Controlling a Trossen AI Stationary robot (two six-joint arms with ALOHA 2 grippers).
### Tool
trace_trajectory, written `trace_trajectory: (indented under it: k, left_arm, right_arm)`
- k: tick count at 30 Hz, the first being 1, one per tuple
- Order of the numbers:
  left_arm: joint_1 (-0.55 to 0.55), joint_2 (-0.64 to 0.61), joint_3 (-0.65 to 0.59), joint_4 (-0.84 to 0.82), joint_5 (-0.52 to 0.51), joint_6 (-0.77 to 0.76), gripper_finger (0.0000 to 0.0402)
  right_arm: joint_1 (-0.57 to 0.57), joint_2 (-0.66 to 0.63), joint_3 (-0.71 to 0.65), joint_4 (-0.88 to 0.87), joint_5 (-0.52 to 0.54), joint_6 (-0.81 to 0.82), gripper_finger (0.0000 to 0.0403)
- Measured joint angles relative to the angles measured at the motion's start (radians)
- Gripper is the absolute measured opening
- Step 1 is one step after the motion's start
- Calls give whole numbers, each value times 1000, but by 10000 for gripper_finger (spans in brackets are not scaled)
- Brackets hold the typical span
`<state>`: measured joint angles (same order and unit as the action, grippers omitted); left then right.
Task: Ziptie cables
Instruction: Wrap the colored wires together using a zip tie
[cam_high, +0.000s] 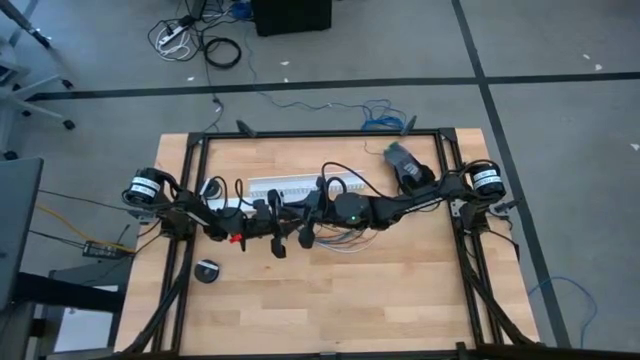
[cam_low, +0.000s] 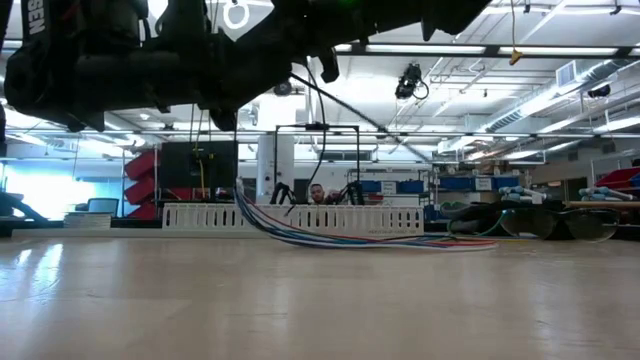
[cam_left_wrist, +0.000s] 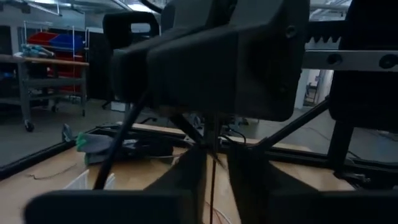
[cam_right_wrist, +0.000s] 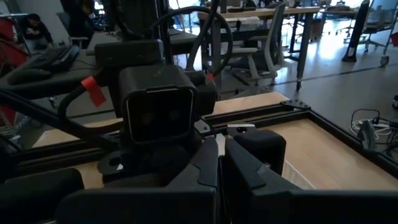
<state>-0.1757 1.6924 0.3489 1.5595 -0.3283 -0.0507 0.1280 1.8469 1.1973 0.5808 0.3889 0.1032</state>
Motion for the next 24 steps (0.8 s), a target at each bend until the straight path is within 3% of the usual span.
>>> trace_trajectory:
  k: [3, 9, 15, 19, 24]
  left_arm:
    - [0, 0, 0, -1, 0, 17, 6]
    - [0, 0, 0, -2, 0, 23, 1]
    - [0, 0, 0, -2, -4, 24, 1]
    - [0, 0, 0, -7, -5, 24, 0]
    - [-1, 0, 0, -28, -3, 23, 0]
  right_arm:
    - [0, 0, 0, -4, -41, 3, 0]
    - [-1, 0, 0, -4, -93, 1, 29]
    - [-3, 0, 0, -7, -111, 13, 94]
    - [-10, -23, 0, -105, -209, 117, 143]
    - [-11, -74, 0, -208, -145, 71, 200]
